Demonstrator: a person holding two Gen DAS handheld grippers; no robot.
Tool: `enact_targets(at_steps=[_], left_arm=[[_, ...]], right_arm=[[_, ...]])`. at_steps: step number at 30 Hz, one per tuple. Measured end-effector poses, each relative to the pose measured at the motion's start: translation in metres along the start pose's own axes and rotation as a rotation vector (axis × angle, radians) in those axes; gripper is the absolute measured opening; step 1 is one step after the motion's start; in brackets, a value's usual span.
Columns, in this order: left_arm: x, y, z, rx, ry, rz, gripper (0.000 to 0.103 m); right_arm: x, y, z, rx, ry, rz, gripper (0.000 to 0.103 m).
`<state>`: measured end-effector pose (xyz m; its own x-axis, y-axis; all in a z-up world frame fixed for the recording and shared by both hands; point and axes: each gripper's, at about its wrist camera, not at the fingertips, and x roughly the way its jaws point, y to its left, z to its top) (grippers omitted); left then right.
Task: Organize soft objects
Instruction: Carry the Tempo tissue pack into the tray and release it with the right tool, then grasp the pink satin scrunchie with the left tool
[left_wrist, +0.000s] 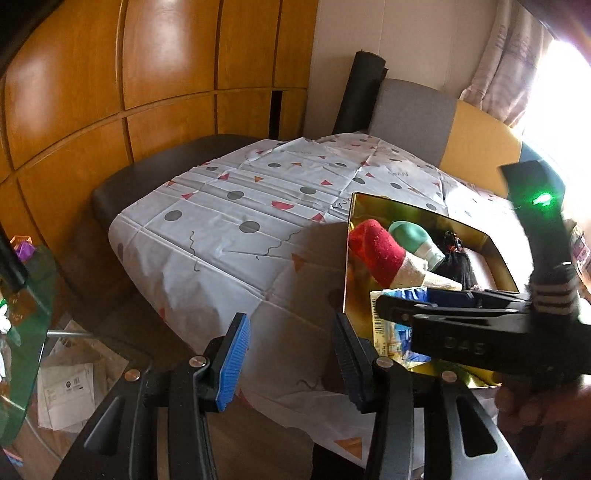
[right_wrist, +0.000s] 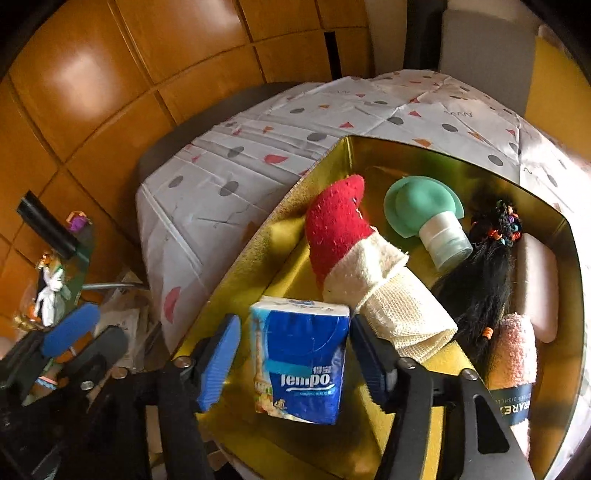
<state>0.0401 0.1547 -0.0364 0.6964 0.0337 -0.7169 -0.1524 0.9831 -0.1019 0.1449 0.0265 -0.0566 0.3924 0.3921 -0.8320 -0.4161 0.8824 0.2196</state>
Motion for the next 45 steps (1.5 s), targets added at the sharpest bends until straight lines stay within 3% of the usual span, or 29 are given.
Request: enact_targets(at_steps=[9, 18, 34, 45], left_arm=[[-0.008, -0.02, 0.001, 0.051, -0.019, -0.024, 0.046], [-0.02, -0.05, 0.001, 0.132, -0.037, -0.053, 0.046], [-0.029, -0.126, 0.0, 0.318, -0.042, -0.124, 0.046], [-0.033, -0.204, 0.007, 0.447, -0.034, -0.251, 0.046]], right_arm=[[-0.06, -0.012, -0.013, 0.011, -0.149, -0.012, 0.073], [-0.109, -0.062, -0.03, 0.07, -0.255, -0.15, 0.075], [-0.179, -0.204, -0.08, 0.26, -0.293, -0.394, 0.078], [-0.216, -0.31, -0.139, 0.468, -0.298, -0.567, 0.081]])
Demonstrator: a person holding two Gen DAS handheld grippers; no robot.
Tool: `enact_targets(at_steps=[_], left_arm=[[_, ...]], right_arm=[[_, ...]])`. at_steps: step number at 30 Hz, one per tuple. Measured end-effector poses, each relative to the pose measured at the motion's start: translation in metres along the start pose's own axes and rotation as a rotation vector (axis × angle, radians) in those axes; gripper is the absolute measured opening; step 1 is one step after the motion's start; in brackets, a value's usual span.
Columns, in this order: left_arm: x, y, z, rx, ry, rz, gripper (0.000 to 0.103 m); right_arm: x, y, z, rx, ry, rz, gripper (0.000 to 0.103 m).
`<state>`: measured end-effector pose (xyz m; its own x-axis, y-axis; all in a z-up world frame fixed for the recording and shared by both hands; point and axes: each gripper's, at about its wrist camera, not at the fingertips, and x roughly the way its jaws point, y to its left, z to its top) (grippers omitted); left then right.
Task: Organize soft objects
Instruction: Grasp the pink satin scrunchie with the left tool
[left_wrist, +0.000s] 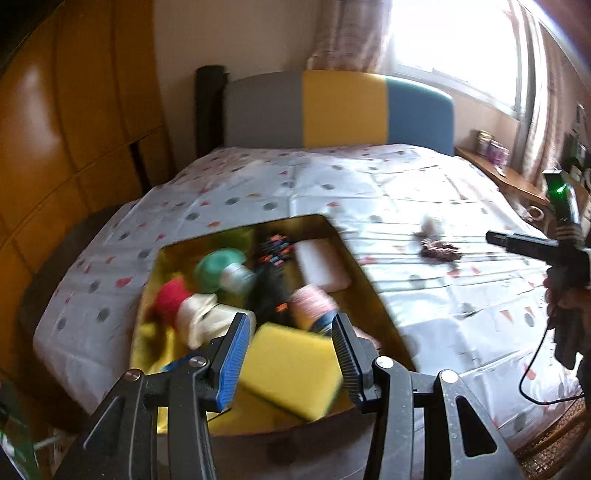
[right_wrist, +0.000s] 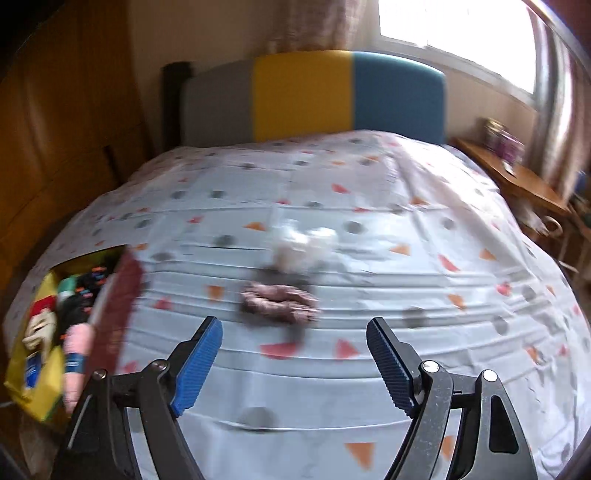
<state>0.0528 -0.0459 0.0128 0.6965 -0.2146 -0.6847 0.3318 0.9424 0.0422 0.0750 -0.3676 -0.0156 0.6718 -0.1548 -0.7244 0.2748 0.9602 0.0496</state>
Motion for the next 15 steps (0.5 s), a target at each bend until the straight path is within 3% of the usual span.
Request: enact_targets(at_steps=[9, 11, 15], left_arm=[[0.032, -0.093, 0.046, 0.108, 0.026, -0.165, 0.047], [0.047, -0.113, 0.052, 0.117, 0.053, -0.199, 0.056], [0.091, -0.151, 0.062, 0.114, 0.142, -0.254, 0.057]], right_arm=[[0.012, -0.087, -0.017, 0.319, 0.012, -0.084, 0.081], [0.008, -0.098, -0.017, 0.375, -0.004, -0.087, 0.081], [0.004, -0.107, -0.016, 0.428, -0.016, -0.077, 0.082]])
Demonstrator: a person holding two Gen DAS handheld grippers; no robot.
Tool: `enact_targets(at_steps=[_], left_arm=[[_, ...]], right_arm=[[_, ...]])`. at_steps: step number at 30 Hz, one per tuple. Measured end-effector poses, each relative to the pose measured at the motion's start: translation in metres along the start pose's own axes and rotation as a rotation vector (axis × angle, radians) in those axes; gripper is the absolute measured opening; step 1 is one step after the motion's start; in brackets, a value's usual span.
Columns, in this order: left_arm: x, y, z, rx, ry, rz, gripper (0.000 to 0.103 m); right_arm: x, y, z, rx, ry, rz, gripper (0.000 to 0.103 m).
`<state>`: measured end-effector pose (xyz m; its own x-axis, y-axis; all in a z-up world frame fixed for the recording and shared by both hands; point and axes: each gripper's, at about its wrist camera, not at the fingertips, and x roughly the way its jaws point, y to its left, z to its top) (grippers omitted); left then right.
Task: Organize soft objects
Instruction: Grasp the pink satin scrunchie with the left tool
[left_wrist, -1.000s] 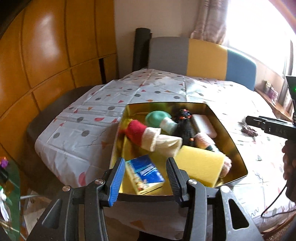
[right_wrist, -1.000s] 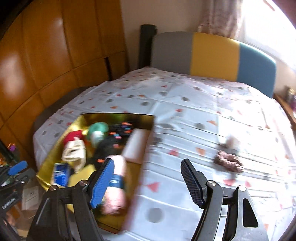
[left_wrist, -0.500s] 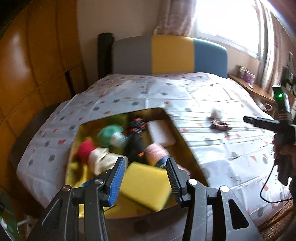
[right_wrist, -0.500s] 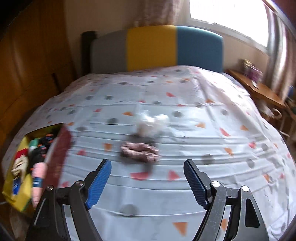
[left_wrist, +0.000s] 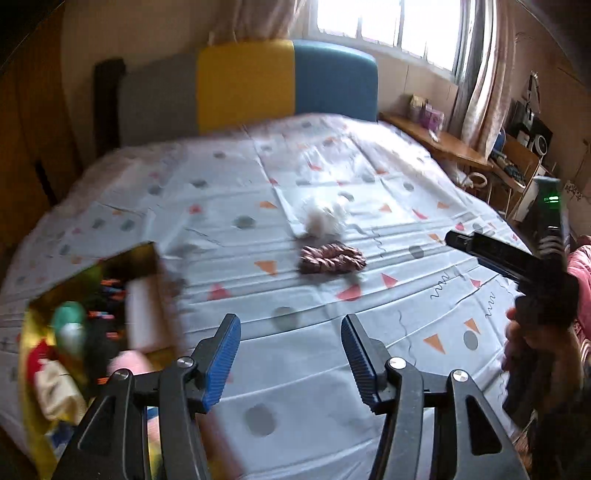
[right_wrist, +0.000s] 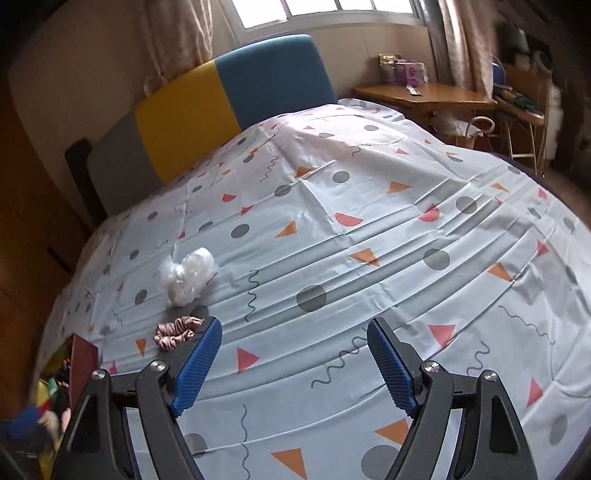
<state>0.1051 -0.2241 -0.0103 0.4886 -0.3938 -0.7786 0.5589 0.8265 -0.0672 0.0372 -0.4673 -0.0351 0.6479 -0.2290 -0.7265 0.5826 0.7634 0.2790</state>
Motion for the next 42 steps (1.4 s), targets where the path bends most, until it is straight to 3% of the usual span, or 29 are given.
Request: enact_targets(at_steps=[6, 8, 10, 15, 22, 24, 27, 28, 29, 36, 42], left_arm=[[0.062, -0.021, 0.02, 0.0, 0.055, -0.003, 0.059], [0.08, -0.024, 0.026, -0.007, 0.066, 0.002, 0.077], [0.1, -0.029, 0.034, -0.007, 0.085, -0.006, 0.083], [0.138, -0.039, 0.047, -0.001, 0.122, -0.01, 0.084], [0.168, -0.044, 0.062, -0.003, 0.095, 0.034, 0.088], [0.179, -0.042, 0.062, -0.008, 0.126, 0.029, 0.083], [0.176, -0.047, 0.06, 0.045, 0.11, 0.02, 0.038], [0.173, -0.049, 0.059, 0.061, 0.108, 0.02, 0.018], [0.167, -0.051, 0.057, 0.078, 0.101, 0.029, 0.014], [0.123, -0.044, 0.035, 0.037, 0.095, -0.033, 0.01], [0.085, -0.044, -0.012, 0.015, 0.113, -0.068, 0.01]], right_arm=[[0.0, -0.007, 0.003, 0.06, 0.016, 0.025, 0.083], [0.001, -0.01, 0.003, 0.086, 0.032, 0.046, 0.083], [0.001, -0.013, 0.003, 0.107, 0.039, 0.054, 0.083], [0.004, -0.016, 0.003, 0.145, 0.063, 0.086, 0.084], [0.008, -0.011, 0.001, 0.14, 0.089, 0.107, 0.084], [0.009, -0.01, 0.002, 0.141, 0.094, 0.113, 0.084], [0.009, -0.01, 0.002, 0.141, 0.092, 0.112, 0.084], [0.009, -0.01, 0.002, 0.137, 0.091, 0.111, 0.084], [0.009, -0.01, 0.002, 0.136, 0.091, 0.113, 0.084], [0.006, -0.007, 0.002, 0.114, 0.076, 0.106, 0.084], [0.005, -0.009, 0.001, 0.116, 0.078, 0.094, 0.084]])
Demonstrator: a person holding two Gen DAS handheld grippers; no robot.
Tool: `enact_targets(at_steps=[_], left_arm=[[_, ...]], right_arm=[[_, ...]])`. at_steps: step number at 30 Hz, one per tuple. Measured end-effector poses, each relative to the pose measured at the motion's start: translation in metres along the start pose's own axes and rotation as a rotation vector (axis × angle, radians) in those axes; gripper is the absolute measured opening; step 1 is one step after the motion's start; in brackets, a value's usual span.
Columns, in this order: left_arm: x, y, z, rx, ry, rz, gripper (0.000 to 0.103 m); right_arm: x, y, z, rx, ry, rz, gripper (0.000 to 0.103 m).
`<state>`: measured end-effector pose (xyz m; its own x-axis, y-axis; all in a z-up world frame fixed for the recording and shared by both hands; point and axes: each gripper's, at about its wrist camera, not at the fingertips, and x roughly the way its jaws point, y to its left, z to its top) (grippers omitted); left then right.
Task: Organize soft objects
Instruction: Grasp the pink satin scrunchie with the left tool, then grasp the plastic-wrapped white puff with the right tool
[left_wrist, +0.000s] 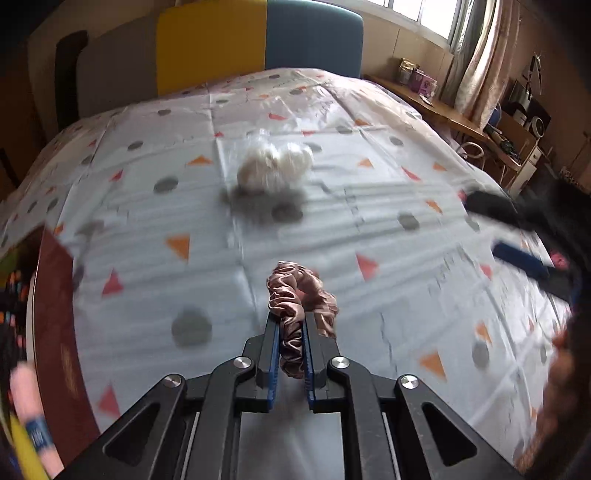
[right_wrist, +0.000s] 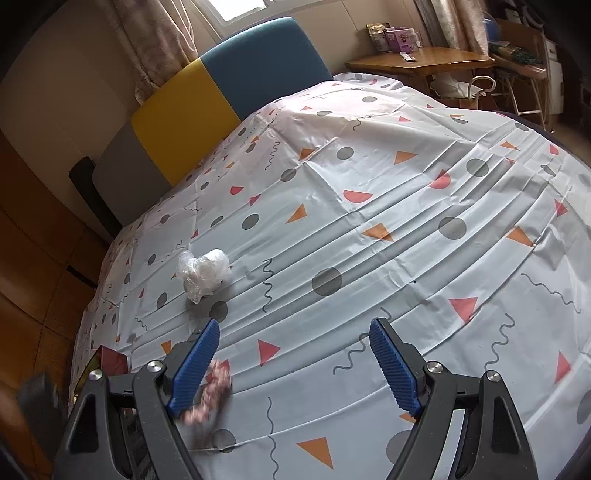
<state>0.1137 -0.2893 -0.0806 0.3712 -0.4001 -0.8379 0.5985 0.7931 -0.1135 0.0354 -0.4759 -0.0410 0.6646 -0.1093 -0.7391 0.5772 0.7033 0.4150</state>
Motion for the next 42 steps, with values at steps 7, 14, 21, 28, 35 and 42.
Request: enact_targets(at_steps=[7, 14, 21, 28, 35, 42], left_arm=[[-0.013, 0.008, -0.053, -0.048, 0.07, -0.048, 0.017], [-0.033, 0.003, -0.055, 0.033, 0.034, -0.029, 0.068], [-0.012, -0.022, -0.039, 0.161, 0.064, -0.04, 0.078], [-0.006, -0.021, -0.048, 0.178, 0.042, 0.022, 0.014], [-0.016, -0.017, -0.077, 0.198, -0.043, 0.061, 0.017], [-0.015, -0.009, -0.079, 0.179, -0.086, 0.015, 0.017]], right_arm=[[0.002, -0.003, -0.002, 0.005, 0.012, -0.025, 0.084], [0.002, -0.003, -0.002, 0.003, 0.013, -0.027, 0.084], [0.001, -0.002, -0.001, 0.004, 0.011, -0.021, 0.084], [0.003, -0.003, 0.0, 0.005, 0.014, -0.02, 0.084], [0.009, 0.008, -0.005, -0.058, 0.032, -0.012, 0.084], [0.026, 0.032, -0.018, -0.174, 0.116, 0.048, 0.084]])
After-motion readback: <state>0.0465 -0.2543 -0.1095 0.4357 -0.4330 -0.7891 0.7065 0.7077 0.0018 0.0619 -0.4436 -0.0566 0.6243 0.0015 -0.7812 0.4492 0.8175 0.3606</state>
